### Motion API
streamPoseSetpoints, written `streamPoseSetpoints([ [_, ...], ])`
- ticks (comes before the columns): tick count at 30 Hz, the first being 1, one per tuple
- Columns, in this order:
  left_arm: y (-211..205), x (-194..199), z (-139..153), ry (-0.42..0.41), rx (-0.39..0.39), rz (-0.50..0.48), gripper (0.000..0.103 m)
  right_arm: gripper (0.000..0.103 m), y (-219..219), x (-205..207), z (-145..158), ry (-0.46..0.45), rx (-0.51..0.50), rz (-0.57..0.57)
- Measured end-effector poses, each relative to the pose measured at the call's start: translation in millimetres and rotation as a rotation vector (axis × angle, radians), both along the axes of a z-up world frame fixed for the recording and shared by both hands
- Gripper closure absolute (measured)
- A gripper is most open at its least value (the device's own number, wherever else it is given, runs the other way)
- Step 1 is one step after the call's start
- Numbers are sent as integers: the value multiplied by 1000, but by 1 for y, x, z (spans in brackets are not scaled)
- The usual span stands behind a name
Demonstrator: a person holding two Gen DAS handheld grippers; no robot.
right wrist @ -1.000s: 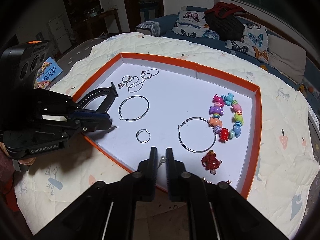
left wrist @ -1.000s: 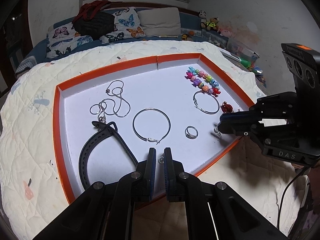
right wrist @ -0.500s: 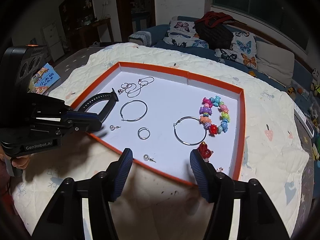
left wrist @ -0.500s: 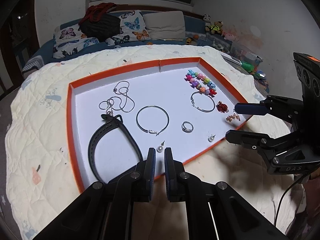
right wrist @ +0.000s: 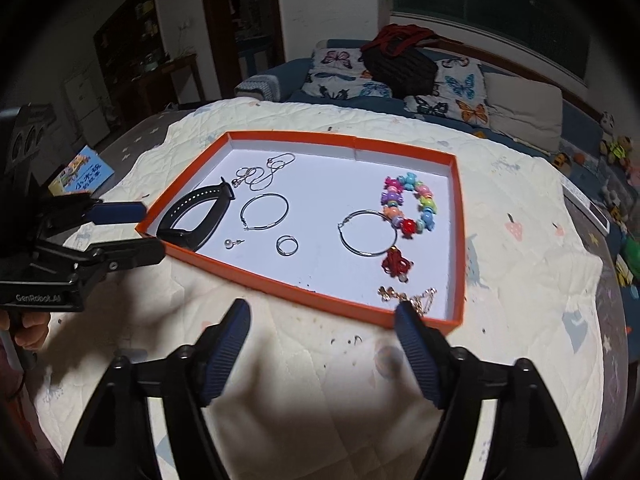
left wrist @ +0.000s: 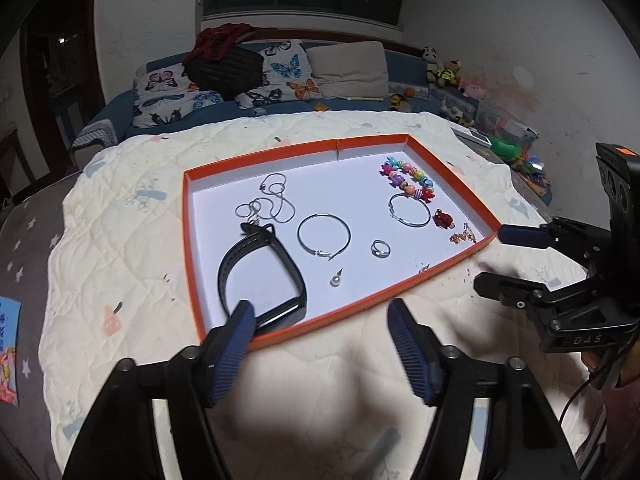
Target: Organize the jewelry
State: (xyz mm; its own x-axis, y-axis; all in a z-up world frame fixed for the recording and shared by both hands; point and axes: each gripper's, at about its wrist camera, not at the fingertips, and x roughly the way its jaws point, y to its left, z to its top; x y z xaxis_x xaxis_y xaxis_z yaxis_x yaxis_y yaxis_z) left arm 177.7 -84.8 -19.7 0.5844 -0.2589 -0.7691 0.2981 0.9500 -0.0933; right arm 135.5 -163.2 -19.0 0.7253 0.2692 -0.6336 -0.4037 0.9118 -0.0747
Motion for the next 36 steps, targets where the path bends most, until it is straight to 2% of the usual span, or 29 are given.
streamPoseSetpoints([
  [4, 4, -15, 4, -9, 6, 22, 19, 11, -4, -5, -2, -4, 5, -37],
  [11, 15, -37, 5, -29, 51, 82, 0, 6, -10, -14, -5, -4, 10, -98],
  [15, 23, -46, 8, -35, 64, 109, 0, 0, -12, -20, -8, -2, 5, -120],
  [21, 31, -57, 8, -36, 89, 135, 0, 0, -14, -28, -9, -34, -35, -168],
  [36, 50, -76, 4, -23, 114, 199, 0, 0, -30, -43, -16, -40, -9, -246],
])
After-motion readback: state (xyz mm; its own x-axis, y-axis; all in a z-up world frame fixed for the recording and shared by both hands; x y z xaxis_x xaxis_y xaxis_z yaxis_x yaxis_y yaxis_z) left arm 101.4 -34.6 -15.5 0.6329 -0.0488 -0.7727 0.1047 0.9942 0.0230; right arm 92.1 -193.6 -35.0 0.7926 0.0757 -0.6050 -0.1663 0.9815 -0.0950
